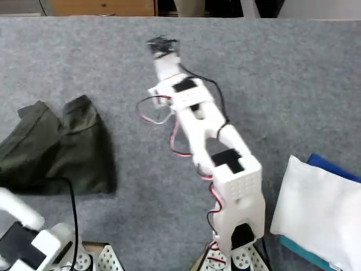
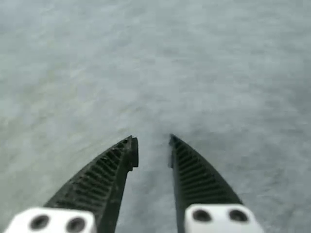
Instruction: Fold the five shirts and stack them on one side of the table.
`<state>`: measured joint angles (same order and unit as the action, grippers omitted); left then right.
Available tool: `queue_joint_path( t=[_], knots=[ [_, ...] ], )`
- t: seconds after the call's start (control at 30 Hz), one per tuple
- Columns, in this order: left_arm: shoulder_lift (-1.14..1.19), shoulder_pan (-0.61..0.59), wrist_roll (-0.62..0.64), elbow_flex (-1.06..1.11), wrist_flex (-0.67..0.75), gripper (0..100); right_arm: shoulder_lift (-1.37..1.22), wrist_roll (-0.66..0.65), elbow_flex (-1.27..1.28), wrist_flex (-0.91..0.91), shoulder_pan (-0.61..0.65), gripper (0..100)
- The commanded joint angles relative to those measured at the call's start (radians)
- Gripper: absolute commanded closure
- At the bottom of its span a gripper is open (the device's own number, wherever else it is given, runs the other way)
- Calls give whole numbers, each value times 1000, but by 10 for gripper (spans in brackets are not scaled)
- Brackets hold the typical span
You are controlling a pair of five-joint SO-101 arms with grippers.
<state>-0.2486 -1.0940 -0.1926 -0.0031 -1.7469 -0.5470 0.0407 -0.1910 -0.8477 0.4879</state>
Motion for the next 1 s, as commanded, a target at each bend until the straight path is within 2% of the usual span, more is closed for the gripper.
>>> queue_joint_path(
  t=[0.0, 0.1, 0.23, 0.37, 0.53, 0.73, 0.8, 0.9, 0.97],
  knots=[
    [-35, -127, -127, 64, 0, 981, 73, -43, -226, -295, 133, 843],
    [-42, -207, -219, 141, 66, 981, 36, -69, -357, -423, 229, 842],
    [-45, -278, -293, 229, 137, 981, -97, -74, -499, -491, 337, 832],
    [-44, -305, -376, 315, 169, 981, -271, -63, -682, -549, 450, 814],
    [-44, -307, -391, 388, 195, 981, -472, -26, -995, -595, 545, 800],
    [-45, -351, -399, 417, 270, 981, -700, -29, -1185, -605, 545, 807],
    [-45, -365, -413, 417, 288, 981, -753, -23, -1219, -620, 516, 852],
    [-45, -384, -413, 417, 313, 981, -768, -23, -1311, -701, 479, 998],
    [-38, -382, -411, 417, 324, 981, -765, -25, -1379, -767, 460, 970]
  ],
)
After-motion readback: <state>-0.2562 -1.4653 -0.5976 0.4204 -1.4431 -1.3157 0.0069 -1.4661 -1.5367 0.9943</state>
